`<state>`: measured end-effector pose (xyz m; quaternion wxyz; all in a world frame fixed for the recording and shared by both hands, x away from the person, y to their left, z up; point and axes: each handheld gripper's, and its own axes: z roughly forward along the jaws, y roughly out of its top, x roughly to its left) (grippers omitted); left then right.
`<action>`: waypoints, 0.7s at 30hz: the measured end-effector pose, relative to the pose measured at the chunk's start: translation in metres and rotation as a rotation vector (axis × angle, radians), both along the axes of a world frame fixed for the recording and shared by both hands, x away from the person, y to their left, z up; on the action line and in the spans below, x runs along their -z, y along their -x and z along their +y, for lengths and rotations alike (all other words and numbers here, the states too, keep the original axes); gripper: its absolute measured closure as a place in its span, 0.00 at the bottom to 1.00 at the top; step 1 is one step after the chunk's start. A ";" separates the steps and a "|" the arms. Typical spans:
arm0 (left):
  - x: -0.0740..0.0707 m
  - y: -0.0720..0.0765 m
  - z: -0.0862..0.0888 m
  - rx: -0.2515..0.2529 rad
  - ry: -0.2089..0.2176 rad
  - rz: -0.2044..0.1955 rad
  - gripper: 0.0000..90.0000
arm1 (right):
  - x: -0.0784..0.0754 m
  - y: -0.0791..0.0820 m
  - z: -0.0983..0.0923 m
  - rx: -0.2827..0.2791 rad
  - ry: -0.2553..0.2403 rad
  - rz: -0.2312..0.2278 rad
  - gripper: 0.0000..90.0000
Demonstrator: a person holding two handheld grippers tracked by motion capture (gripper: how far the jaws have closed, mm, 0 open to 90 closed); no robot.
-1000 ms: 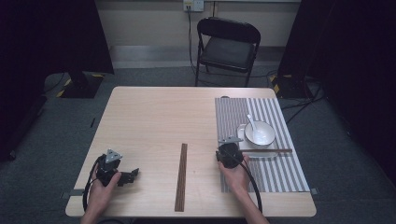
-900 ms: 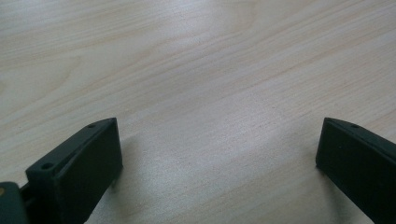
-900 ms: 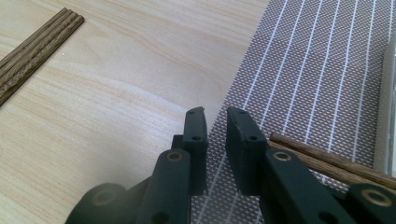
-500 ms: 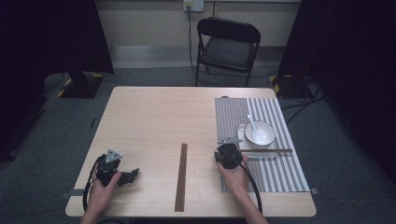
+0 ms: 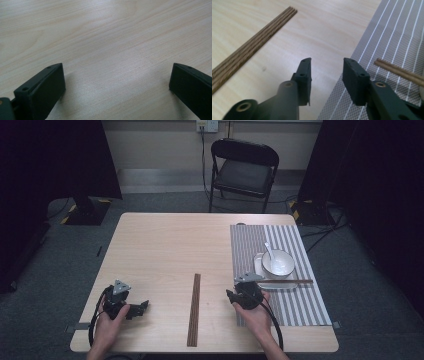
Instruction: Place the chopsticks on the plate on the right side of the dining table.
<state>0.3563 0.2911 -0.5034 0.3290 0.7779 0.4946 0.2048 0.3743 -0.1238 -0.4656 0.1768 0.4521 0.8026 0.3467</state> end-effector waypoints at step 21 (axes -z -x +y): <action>0.000 0.000 0.000 0.000 0.000 0.000 0.00 | 0.031 0.001 0.028 -0.060 0.024 -0.031 0.36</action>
